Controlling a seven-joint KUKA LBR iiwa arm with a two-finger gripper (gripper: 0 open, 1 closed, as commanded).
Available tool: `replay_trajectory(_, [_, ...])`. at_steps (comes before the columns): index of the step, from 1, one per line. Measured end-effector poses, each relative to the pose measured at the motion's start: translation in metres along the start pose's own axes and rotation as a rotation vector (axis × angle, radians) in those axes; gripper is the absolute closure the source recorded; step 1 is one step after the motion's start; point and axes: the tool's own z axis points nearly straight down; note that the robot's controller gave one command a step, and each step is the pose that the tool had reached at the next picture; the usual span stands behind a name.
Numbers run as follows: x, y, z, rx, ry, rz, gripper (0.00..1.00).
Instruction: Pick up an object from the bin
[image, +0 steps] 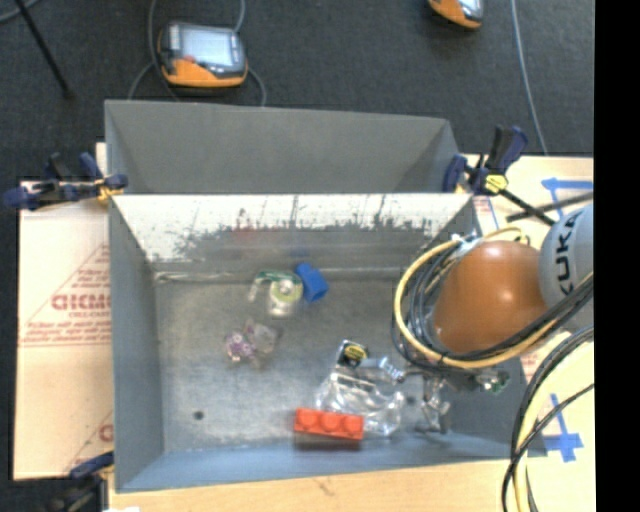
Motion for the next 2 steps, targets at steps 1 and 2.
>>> replay_trajectory(1, [0.0159,-0.01,0.0097,0.008,-0.006,0.29,0.0])
replay_trajectory(2, [0.0168,-0.0092,0.0105,0.007,-0.005,0.288,1.0])
